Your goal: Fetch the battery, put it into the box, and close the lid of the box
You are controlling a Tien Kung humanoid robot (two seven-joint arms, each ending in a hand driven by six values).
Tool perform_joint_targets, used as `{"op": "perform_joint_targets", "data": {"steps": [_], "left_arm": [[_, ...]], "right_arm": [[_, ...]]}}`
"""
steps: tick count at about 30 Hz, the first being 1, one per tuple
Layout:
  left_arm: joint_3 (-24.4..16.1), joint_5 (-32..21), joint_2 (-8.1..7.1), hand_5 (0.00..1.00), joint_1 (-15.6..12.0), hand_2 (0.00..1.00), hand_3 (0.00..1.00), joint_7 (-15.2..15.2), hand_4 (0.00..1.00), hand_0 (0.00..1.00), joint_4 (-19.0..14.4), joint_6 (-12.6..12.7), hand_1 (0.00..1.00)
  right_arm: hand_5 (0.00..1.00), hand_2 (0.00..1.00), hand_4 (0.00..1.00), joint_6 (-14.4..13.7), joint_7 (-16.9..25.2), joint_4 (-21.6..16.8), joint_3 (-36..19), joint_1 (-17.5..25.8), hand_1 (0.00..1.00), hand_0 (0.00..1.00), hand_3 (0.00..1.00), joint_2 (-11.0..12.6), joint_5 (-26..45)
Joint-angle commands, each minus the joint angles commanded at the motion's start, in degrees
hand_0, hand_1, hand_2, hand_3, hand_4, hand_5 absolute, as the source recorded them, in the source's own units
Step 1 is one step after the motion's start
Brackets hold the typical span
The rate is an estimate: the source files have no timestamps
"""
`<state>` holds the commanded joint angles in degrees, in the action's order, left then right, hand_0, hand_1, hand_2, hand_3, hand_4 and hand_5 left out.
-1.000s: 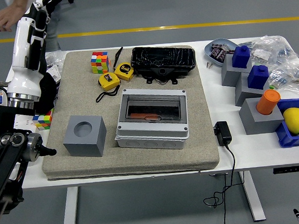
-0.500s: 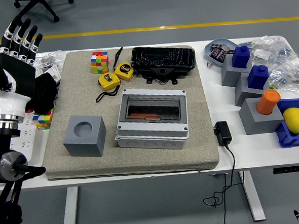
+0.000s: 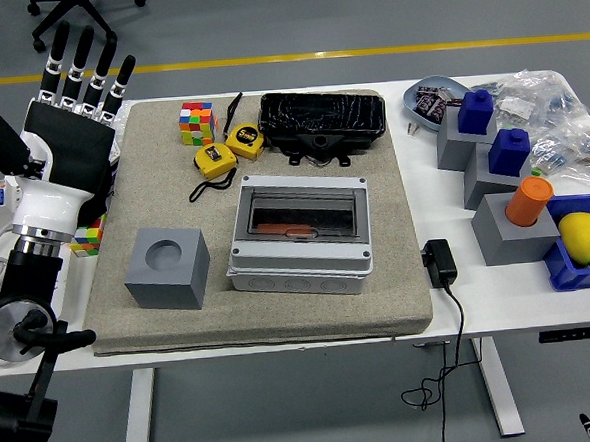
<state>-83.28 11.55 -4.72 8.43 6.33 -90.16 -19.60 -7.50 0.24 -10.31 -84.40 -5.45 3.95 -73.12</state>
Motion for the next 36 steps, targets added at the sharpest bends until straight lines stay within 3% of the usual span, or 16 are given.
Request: {"op": "perform_joint_targets", "data": {"steps": [4, 5, 10, 12, 21, 29, 34, 35, 36], "left_arm": [[-0.48, -9.50, 0.20, 0.998, 0.21, 0.735, 0.784, -1.58, 0.998, 0.645, 0.37, -1.00, 0.720], [-0.79, -12.01, 0.41, 0.998, 0.29, 0.687, 0.772, -2.26, 0.998, 0.377, 0.48, -1.50, 0.628], [-1.59, -23.71, 1.25, 0.998, 0.54, 0.687, 0.772, -5.98, 0.998, 0.377, 0.55, -4.56, 0.628], [-1.60, -26.36, 1.47, 0.998, 0.65, 0.670, 0.757, -8.08, 0.998, 0.335, 0.40, -5.98, 0.602], [-1.47, -28.61, 1.87, 0.998, 0.83, 0.672, 0.739, -11.77, 0.998, 0.299, 0.29, -8.02, 0.599], [-1.22, -31.08, 1.96, 0.998, 1.06, 0.690, 0.736, -11.41, 0.998, 0.321, 0.27, -7.04, 0.627], [-1.53, -30.23, 1.84, 0.998, 0.85, 0.690, 0.736, -13.40, 0.998, 0.321, 0.55, -7.66, 0.627], [-1.77, -29.18, 1.75, 0.998, 0.79, 0.700, 0.740, -12.79, 0.998, 0.415, 0.58, -7.20, 0.644], [-2.17, -27.64, 1.66, 0.998, 0.75, 0.700, 0.740, -11.46, 0.998, 0.415, 0.67, -6.31, 0.644]], "right_arm": [[0.998, 0.774, 0.998, -0.07, -0.02, 0.00, -0.29, 0.04, 0.825, 0.859, 0.789, -0.07, -0.27], [0.998, 0.774, 0.998, -0.06, -0.02, 0.00, -0.32, 0.04, 0.825, 0.863, 0.789, -0.11, -0.33], [0.998, 0.774, 0.998, -0.07, -0.02, 0.00, -0.43, -0.01, 0.825, 0.863, 0.789, -0.26, -0.39], [0.998, 0.774, 0.998, -0.11, -0.05, 0.00, -0.58, -0.01, 0.825, 0.863, 0.789, -0.28, -0.50], [0.998, 0.774, 0.998, -0.14, -0.05, 0.00, -1.00, 0.15, 0.825, 0.862, 0.789, -0.28, -0.83], [0.998, 0.775, 0.998, -0.11, -0.04, 0.00, -0.70, 0.14, 0.825, 0.859, 0.790, -0.30, -0.69], [0.998, 0.775, 0.998, -0.17, -0.13, 0.00, -0.60, 0.02, 0.825, 0.859, 0.790, -0.08, -0.68], [0.998, 0.774, 0.998, -0.17, -0.13, 0.00, -0.62, 0.01, 0.825, 0.858, 0.789, -0.05, -0.69], [0.998, 0.774, 0.998, -0.18, -0.13, 0.00, -0.64, 0.01, 0.825, 0.858, 0.789, -0.03, -0.70]]}}
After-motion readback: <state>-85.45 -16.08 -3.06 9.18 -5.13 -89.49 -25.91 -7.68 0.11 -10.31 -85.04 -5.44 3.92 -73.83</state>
